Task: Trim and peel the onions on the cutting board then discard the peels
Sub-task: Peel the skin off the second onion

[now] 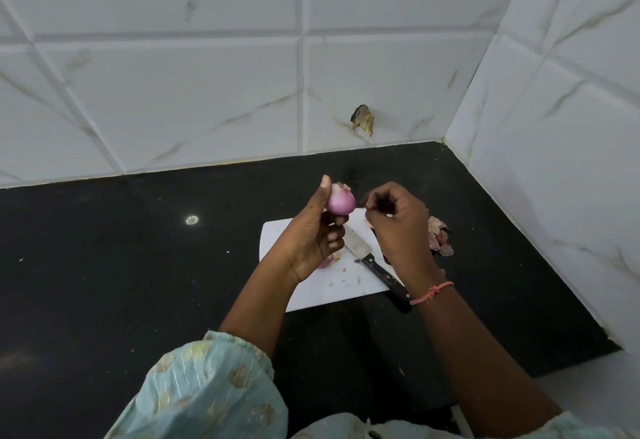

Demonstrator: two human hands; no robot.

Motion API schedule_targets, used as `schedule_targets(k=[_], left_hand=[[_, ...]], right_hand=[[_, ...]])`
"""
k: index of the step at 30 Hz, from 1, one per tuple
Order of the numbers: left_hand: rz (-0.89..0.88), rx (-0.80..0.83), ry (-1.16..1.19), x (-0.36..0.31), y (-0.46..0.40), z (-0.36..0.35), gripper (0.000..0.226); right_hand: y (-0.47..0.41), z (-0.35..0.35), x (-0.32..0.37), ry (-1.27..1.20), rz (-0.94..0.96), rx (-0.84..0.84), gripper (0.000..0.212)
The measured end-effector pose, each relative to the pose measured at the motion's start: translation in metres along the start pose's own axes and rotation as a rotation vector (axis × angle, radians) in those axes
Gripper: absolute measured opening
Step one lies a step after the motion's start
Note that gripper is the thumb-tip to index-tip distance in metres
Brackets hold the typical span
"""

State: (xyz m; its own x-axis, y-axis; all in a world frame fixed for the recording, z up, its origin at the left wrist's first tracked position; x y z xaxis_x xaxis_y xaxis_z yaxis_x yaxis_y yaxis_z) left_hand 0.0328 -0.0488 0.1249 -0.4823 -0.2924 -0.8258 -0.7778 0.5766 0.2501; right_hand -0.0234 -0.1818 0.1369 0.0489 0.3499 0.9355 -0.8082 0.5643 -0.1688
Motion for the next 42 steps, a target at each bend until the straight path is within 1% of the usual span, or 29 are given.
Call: schedule_targets(k=[2,3,6,7,8,11,14,16,21,24,27,29,30,31,33,35,36,37,38,40,42], left_hand=[[-0.04,-0.033,-0.003,0.0,-0.001,0.0,0.066],[-0.053,-0.04,-0.01,0.0,-0.001,-0.001,0.066],[-0.089,-0.036,-0.042,0.001,-0.003,0.0,0.06],[-0.102,-0.033,-0.053,0.001,-0.003,0.0,0.059],[-0.117,-0.026,-0.067,0.001,-0.003,0.001,0.057],[-0.163,0.012,-0.118,0.001,-0.004,0.002,0.054],[-0.146,-0.002,-0.138,0.001,-0.003,0.002,0.059],[-0.126,-0.006,-0.141,0.002,-0.003,0.002,0.061],[-0.053,-0.02,-0.107,0.005,-0.006,0.003,0.057],[0.003,-0.049,-0.084,0.007,-0.007,0.003,0.053],[0.028,-0.081,-0.068,0.008,-0.008,0.008,0.056],[0.009,-0.114,-0.043,0.006,-0.009,0.011,0.059],[-0.014,-0.149,-0.033,0.004,-0.01,0.013,0.059],[-0.041,-0.2,-0.025,0.003,-0.011,0.014,0.056],[-0.104,-0.328,-0.026,0.0,-0.013,0.019,0.044],[-0.134,-0.416,-0.091,-0.001,-0.014,0.027,0.035],[-0.136,-0.426,-0.155,-0.001,-0.014,0.032,0.033],[-0.138,-0.427,-0.229,0.0,-0.013,0.035,0.031],[-0.148,-0.424,-0.31,0.0,-0.012,0.039,0.03],[-0.203,-0.422,-0.469,0.002,-0.011,0.044,0.026],[-0.273,-0.422,-0.599,0.006,-0.012,0.051,0.022]], right_hand=[[-0.003,0.0,0.002,-0.043,-0.006,0.058,0.043],[-0.004,-0.001,0.003,-0.064,-0.017,0.092,0.044],[-0.003,-0.003,0.007,-0.05,-0.13,0.152,0.03],[-0.001,-0.004,0.008,-0.034,-0.154,0.161,0.029],[0.002,-0.005,0.009,-0.024,-0.14,0.165,0.029],[0.004,-0.006,0.009,0.062,0.02,0.122,0.019],[0.001,-0.005,0.007,0.108,0.128,0.055,0.012],[-0.001,-0.004,0.007,0.115,0.15,0.043,0.009],[-0.001,-0.006,0.003,0.099,0.163,0.023,0.003],[-0.001,-0.007,-0.004,0.079,0.114,0.023,0.005],[-0.002,-0.003,-0.012,0.105,0.09,-0.033,0.003],[-0.005,0.004,-0.018,0.094,0.035,-0.081,0.013],[-0.007,0.008,-0.021,0.106,0.002,-0.093,0.018],[-0.008,0.012,-0.025,0.133,-0.029,-0.088,0.018],[-0.013,0.019,-0.035,0.186,-0.094,-0.047,0.013],[-0.014,0.023,-0.045,0.219,-0.141,-0.054,0.026],[-0.014,0.025,-0.048,0.242,-0.131,-0.102,0.033],[-0.013,0.028,-0.05,0.266,-0.097,-0.157,0.035],[-0.013,0.03,-0.051,0.284,-0.048,-0.202,0.034],[-0.012,0.03,-0.054,0.335,0.057,-0.236,0.028],[-0.011,0.03,-0.061,0.438,0.058,-0.217,0.023]])
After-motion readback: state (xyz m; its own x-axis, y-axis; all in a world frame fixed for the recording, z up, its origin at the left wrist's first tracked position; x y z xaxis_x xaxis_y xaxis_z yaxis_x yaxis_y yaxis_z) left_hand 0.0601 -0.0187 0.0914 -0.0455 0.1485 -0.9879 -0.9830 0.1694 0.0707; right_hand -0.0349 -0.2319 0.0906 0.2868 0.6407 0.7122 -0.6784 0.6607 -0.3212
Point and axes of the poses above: each hand's wrist, its own y-axis away from the middle knuckle, its own z-axis out of the back of the hand, x = y × z, the point moved 2 cm from there along -y, towards the middle knuckle, and after that the axes turned 9 degrees about -z, right-handed, at the moved point
